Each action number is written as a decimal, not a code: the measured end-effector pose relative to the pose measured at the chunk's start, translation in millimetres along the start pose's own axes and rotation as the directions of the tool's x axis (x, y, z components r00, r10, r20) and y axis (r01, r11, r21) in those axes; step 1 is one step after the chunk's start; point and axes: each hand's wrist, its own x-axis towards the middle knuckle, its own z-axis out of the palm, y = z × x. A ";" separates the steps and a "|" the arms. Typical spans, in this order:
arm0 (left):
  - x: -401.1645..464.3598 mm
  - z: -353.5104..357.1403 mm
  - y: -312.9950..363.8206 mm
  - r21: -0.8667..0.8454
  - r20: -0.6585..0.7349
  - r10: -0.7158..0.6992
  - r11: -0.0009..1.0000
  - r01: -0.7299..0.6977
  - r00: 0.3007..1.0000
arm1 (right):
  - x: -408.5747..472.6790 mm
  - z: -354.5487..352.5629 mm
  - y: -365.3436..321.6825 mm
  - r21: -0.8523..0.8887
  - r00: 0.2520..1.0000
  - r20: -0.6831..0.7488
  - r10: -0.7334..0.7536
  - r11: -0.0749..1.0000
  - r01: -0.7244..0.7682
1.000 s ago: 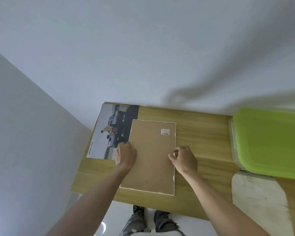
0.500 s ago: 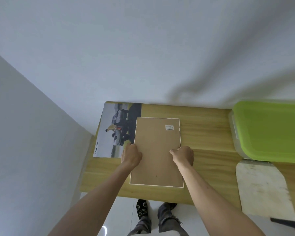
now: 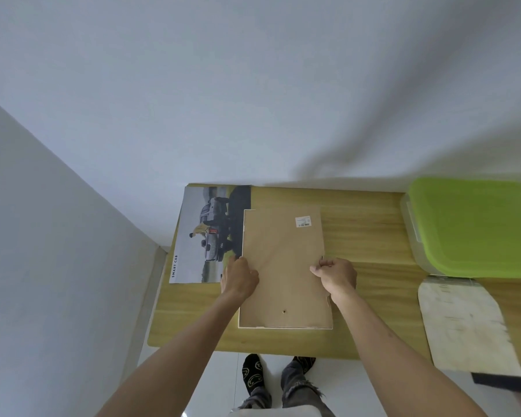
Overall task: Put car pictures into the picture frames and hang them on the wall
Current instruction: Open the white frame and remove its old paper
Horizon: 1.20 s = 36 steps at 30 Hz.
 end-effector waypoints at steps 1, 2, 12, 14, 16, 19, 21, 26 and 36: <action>0.6 -0.2 -2.0 -0.041 -0.007 0.008 0.999 -0.009 1.000 | 0.3 -1.8 0.8 0.010 1.000 0.015 -0.008 1.000 0.008; 0.5 -0.5 -3.5 -0.087 -0.016 0.010 0.996 -0.012 1.000 | 0.4 -4.0 1.7 0.020 0.999 0.030 -0.011 1.000 0.010; -8.4 -3.5 -11.2 -0.353 -0.163 -0.084 0.936 0.022 0.983 | -14.4 -10.5 10.1 0.062 0.997 0.041 -0.062 0.996 0.060; -13.4 -6.4 -4.9 -0.372 -0.187 -0.059 0.928 -0.015 0.981 | -17.8 -12.0 10.3 0.043 0.998 0.012 -0.065 0.997 0.064; -15.4 -8.1 1.5 -0.380 -0.190 -0.036 0.924 -0.040 0.981 | -17.9 -14.0 11.0 0.026 0.998 0.010 -0.063 0.998 0.063; -11.9 -7.4 11.7 -0.377 -0.148 0.011 0.924 -0.067 0.989 | -12.3 -20.3 13.7 -0.007 0.997 0.006 -0.071 0.997 0.071; -8.8 -6.1 20.9 -0.348 -0.146 0.041 0.933 -0.090 0.989 | -9.7 -30.3 14.1 -0.011 0.997 0.009 -0.081 0.997 0.081; -11.6 1.4 59.4 -0.271 -0.074 0.132 0.951 -0.147 0.988 | 1.4 -70.3 17.2 -0.076 0.991 -0.031 -0.128 0.989 0.125; -15.7 70.9 159.9 -0.249 0.128 0.157 0.961 -0.121 0.979 | 62.1 -146.8 51.9 -0.250 0.994 -0.026 -0.103 0.964 0.094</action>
